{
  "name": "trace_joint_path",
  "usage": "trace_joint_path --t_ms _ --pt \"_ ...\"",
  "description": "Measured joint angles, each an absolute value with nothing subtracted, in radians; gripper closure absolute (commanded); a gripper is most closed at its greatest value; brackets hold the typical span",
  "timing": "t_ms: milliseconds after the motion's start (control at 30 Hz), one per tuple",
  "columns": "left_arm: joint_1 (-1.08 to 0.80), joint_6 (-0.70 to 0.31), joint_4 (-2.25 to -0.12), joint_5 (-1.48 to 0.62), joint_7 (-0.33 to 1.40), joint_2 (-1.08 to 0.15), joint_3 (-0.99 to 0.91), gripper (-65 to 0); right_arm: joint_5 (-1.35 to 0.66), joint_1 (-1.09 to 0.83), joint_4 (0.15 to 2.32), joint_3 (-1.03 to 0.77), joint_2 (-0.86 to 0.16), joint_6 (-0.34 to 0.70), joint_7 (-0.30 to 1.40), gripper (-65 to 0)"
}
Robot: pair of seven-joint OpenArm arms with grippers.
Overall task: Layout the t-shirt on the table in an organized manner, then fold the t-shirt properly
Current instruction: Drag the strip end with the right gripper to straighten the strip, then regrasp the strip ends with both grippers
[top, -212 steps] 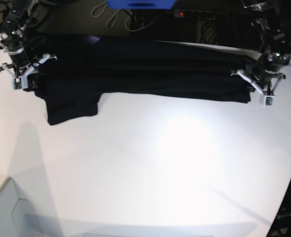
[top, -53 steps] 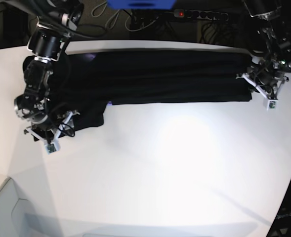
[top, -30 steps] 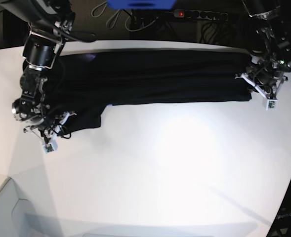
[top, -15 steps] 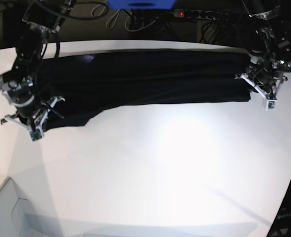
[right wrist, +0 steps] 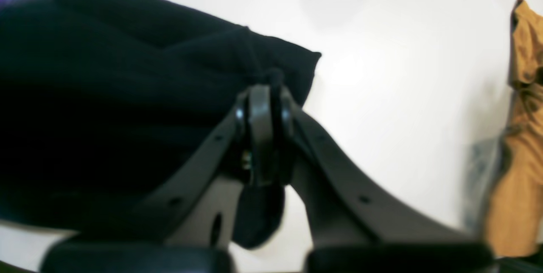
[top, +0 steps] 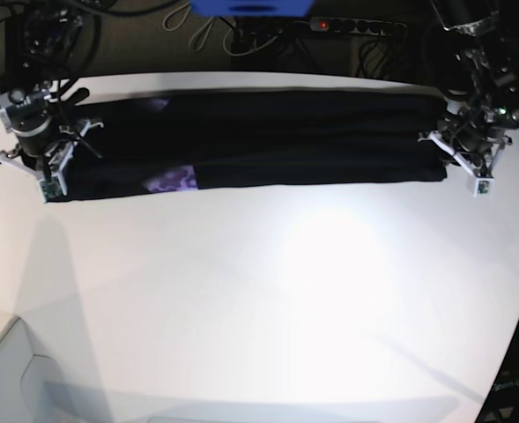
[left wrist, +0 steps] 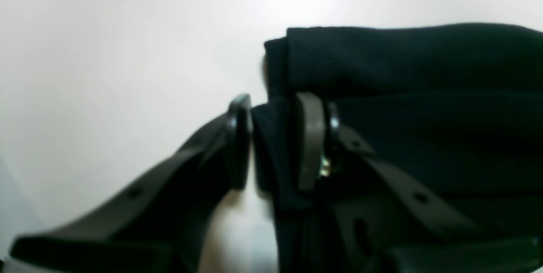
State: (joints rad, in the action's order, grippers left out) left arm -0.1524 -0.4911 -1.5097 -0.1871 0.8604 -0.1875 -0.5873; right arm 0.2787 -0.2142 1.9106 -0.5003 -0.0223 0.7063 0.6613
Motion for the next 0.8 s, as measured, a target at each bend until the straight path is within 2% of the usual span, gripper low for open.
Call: trace_joint_path --t_ms 333,533,800 --pt "-0.158 -0.491 -1.513 -0.187 0.860 -0.187 -0.587 -18.3 0.287 -0.214 1.739 -0.521 -0.022 0.706 0.667 0.0" --pt "-0.183 -0.491 -1.566 -0.178 0.876 -0.187 -0.587 -35.2 0.287 -0.164 1.648 -0.521 -0.030 0.698 0.643 0.0" --pt "-0.206 -0.492 -1.739 -0.182 0.926 -0.171 -0.588 -35.6 0.281 -0.162 1.630 -0.521 -0.030 0.691 0.624 0.0"
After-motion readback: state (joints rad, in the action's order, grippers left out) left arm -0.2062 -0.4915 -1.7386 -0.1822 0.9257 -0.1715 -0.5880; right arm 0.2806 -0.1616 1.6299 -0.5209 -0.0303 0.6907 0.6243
